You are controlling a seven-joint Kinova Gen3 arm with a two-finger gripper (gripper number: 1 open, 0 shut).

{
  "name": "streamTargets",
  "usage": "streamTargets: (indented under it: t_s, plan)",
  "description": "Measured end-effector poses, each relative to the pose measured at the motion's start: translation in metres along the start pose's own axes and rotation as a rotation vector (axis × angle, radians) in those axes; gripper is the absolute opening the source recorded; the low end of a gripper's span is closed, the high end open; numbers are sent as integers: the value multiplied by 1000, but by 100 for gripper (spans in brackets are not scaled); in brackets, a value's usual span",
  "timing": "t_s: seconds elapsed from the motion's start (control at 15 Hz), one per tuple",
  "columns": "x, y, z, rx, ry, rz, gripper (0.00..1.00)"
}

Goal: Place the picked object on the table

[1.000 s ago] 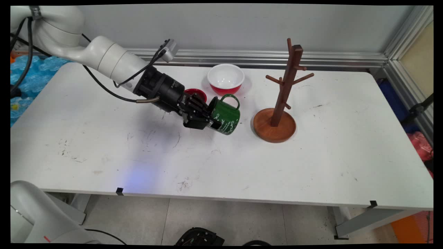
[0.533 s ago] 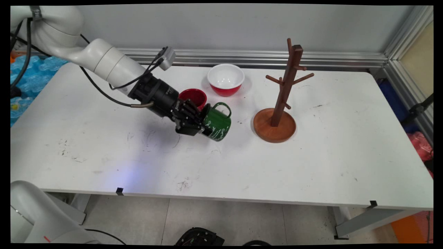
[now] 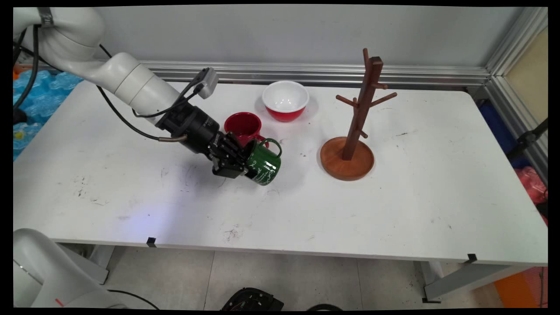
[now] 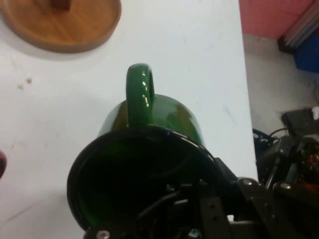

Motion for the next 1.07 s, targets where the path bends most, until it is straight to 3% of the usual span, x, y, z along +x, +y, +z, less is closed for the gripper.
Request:
streamTargets:
  t_s: [0.6, 1.07]
  plan:
    - [0, -10, -1, 41, -61, -22, 0]
    - [3, -12, -2, 46, -107, -14, 0]
